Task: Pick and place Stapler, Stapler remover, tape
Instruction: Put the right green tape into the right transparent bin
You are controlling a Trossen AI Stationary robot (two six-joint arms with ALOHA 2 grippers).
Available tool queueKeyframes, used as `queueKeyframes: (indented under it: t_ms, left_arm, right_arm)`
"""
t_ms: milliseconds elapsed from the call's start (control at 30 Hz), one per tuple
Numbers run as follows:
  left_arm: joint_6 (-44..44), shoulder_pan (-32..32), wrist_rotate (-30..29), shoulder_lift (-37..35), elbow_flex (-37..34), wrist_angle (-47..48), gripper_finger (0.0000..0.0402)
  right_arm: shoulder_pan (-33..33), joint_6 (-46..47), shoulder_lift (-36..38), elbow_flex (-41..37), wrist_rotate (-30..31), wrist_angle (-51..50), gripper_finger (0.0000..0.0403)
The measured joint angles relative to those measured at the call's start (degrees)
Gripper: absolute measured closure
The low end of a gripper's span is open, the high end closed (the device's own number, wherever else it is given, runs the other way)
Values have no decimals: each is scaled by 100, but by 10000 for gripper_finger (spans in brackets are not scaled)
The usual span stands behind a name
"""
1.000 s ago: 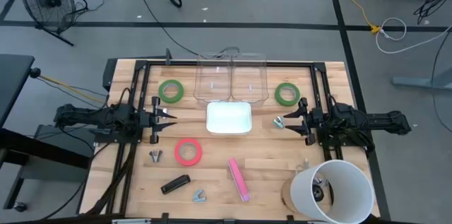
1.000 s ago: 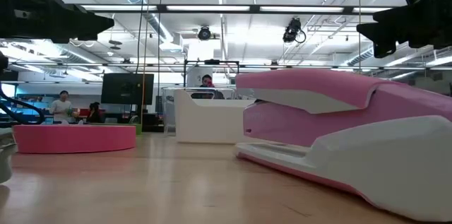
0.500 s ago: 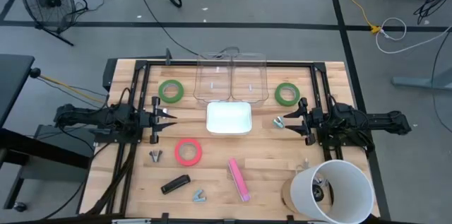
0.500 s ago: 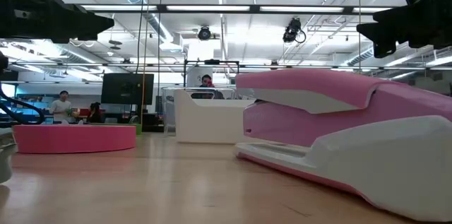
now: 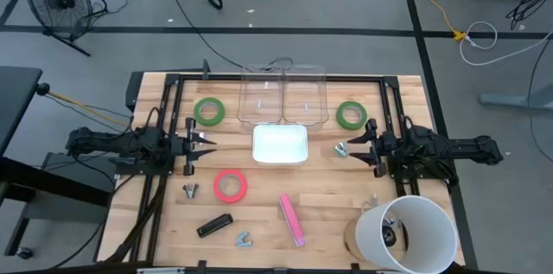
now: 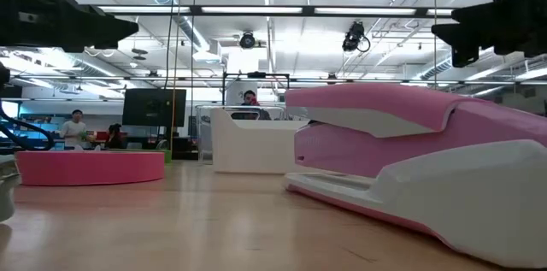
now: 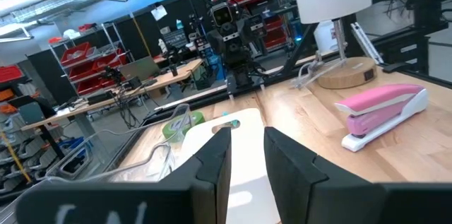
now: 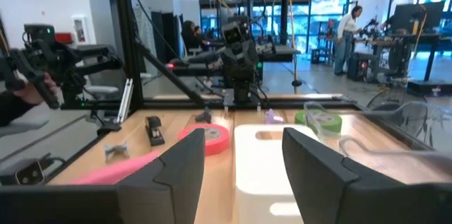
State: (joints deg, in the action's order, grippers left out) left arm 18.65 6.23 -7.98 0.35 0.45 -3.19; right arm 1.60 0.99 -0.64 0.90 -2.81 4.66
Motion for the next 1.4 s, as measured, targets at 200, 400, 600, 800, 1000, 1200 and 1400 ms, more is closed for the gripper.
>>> queueKeyframes:
  t_ms: [200,400,600,800,1000,1200,1400]
  left_arm:
    - [-1,-1,-14,-1,0,-3,312]
    - [-1,-1,-6,0,0,-3,312]
    - [-4,-1,197,-1,0,12,312]
    - [-2,0,221,-1,0,9,312]
    - [-122,3,223,-1,0,-16,312]
    - [-299,1,224,-1,0,-23,312]
    - [-296,1,224,-1,0,-42,312]
  right_arm:
    - [-1,-293,-1,-1,159,498,211]
    - [-51,-589,2,37,1680,1432,211]
    - [-346,183,-160,377,4346,-131,211]
    - [-684,1095,-283,386,5107,-859,211]
    - [-919,2016,-467,402,3488,-1404,211]
    - [-909,1766,-520,408,1453,-1158,211]
    - [-1100,1498,-604,352,3141,-1230,211]
